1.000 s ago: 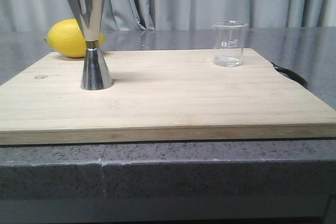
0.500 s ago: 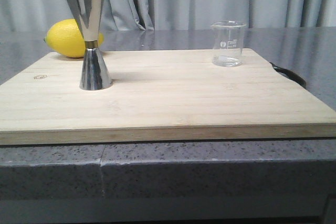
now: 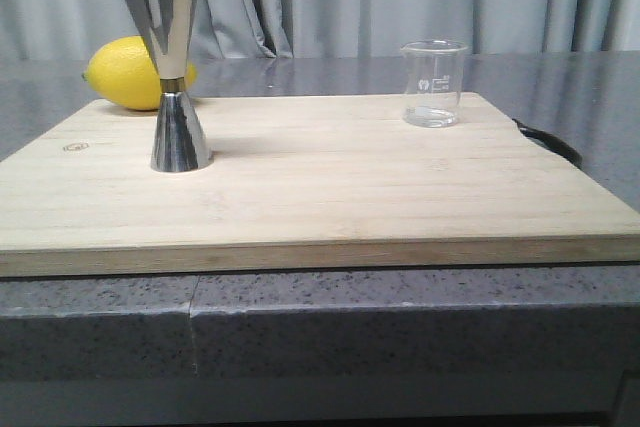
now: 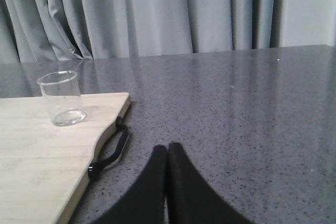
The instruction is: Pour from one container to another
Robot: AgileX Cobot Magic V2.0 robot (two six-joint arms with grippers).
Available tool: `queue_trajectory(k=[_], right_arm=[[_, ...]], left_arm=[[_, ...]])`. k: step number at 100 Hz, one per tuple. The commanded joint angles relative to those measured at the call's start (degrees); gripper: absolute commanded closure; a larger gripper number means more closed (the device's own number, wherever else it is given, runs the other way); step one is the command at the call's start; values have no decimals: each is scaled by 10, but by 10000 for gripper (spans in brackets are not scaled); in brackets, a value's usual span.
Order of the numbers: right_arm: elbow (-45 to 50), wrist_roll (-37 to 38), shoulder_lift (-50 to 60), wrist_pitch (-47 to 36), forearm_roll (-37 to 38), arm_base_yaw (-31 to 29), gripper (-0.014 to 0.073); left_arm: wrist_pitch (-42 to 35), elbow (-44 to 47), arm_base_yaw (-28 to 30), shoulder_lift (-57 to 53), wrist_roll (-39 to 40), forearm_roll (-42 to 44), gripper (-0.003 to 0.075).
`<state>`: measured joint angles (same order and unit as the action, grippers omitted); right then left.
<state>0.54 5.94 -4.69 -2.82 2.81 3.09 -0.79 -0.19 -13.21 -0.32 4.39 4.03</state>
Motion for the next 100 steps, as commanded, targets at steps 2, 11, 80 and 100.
queue_trajectory(k=[2,11,80,100], right_arm=[[15,-3,4,-37,0,-4,664],[15,-3,19,-37,0,-4,664],[15,-3,62,9,0,-4,664],[15,-3,62,9,0,-4,664]], left_arm=[[-44,7,1,-16,5,-4,739],[-44,7,1,-16,5,-4,739],[-44,7,1,-16,5,-4,739],[-44,7,1,-16,5,-4,739]])
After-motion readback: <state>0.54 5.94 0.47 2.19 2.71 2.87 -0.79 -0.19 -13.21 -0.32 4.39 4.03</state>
